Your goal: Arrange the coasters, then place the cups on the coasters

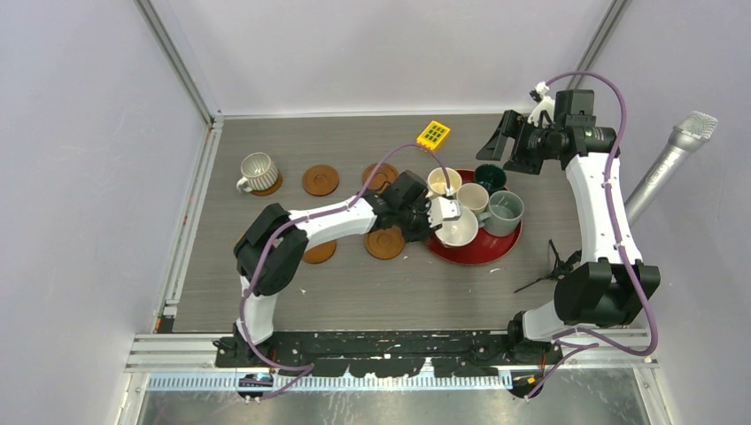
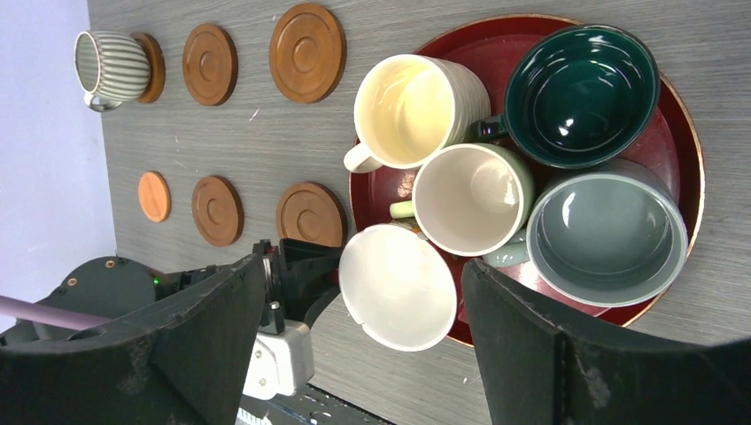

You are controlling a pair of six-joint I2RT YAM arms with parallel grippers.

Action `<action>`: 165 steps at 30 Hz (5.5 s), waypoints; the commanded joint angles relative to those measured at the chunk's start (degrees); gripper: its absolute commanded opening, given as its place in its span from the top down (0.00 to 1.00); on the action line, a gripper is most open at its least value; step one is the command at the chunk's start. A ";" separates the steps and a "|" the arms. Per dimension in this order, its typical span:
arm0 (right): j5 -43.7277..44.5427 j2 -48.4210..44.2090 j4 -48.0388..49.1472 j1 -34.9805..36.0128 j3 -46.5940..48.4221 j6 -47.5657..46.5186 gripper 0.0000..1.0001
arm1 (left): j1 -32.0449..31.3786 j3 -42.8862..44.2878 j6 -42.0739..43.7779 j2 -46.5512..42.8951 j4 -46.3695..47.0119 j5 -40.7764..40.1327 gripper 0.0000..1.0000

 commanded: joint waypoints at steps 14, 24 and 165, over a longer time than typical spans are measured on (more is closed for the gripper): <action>-0.23 0.77 2.24 -0.18 5.21 0.58 0.15 | 9.88 -3.87 -5.59 -18.96 6.03 5.28 1.00; -2.87 3.38 2.82 -0.17 5.93 1.67 0.14 | 26.40 -2.78 -5.08 -23.62 -1.65 8.61 1.00; 1.45 7.30 -11.13 4.03 12.15 -16.48 0.14 | 27.62 16.58 3.39 -12.67 -33.16 0.61 0.38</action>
